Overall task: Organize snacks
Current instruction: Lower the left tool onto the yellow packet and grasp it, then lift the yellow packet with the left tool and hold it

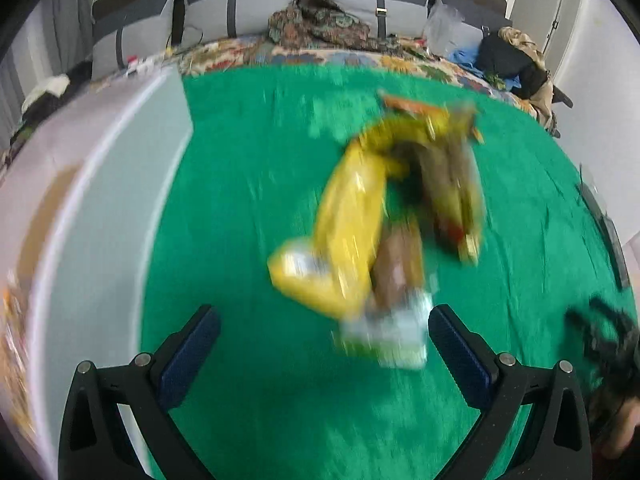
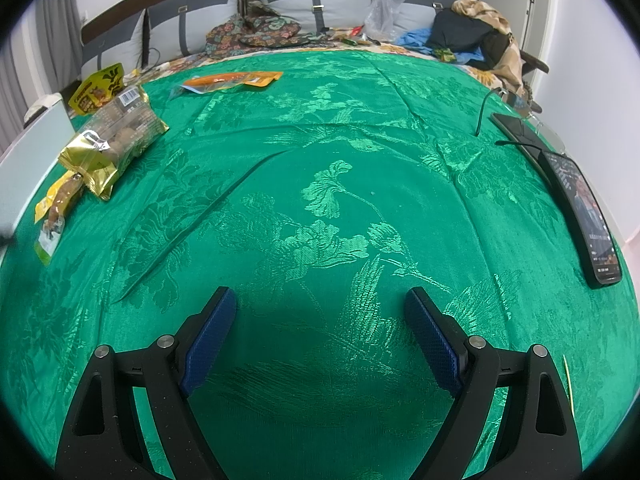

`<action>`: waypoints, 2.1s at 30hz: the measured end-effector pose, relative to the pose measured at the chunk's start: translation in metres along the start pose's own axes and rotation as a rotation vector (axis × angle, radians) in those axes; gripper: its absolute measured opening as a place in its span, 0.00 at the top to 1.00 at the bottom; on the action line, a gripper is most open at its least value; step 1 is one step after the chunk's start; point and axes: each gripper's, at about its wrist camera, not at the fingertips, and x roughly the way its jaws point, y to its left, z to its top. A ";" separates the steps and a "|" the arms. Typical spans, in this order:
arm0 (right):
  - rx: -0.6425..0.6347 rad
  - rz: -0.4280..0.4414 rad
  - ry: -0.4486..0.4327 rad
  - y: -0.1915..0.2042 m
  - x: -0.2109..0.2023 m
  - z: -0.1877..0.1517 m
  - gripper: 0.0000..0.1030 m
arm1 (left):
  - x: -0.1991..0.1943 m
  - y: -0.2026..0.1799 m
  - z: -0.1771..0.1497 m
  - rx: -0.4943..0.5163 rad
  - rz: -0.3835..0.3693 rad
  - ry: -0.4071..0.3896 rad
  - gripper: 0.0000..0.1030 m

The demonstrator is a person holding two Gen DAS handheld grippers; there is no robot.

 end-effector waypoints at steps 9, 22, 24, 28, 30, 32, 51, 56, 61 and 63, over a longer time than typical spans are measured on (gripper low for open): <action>0.000 0.000 0.000 0.000 0.000 0.000 0.13 | 0.079 -0.026 0.065 0.077 -0.069 0.143 0.14; 0.001 0.000 0.000 0.000 0.000 0.000 0.13 | 0.099 0.009 0.059 -0.036 0.066 0.130 0.56; 0.001 0.000 0.000 0.000 0.000 0.000 0.13 | 0.088 0.018 0.043 -0.063 0.067 0.122 0.57; 0.001 0.000 0.000 0.000 0.000 0.000 0.13 | 0.055 0.022 -0.010 -0.089 0.081 0.110 0.56; 0.001 0.000 0.000 0.000 0.000 0.000 0.13 | 0.042 0.020 -0.036 -0.095 0.077 0.108 0.56; 0.001 0.000 0.000 0.000 0.000 0.000 0.13 | 0.026 0.014 -0.064 -0.099 0.073 0.103 0.56; 0.001 0.000 0.000 0.000 0.000 0.000 0.13 | 0.024 0.006 -0.099 -0.041 0.104 -0.073 0.00; 0.001 0.000 0.000 0.000 0.000 0.000 0.13 | 0.027 0.007 -0.099 -0.046 0.107 -0.075 0.00; 0.001 0.001 0.000 0.000 0.000 0.000 0.13 | 0.027 0.007 -0.099 -0.046 0.107 -0.075 0.00; 0.001 0.001 0.000 0.000 0.000 0.000 0.13 | 0.027 0.007 -0.099 -0.045 0.107 -0.075 0.00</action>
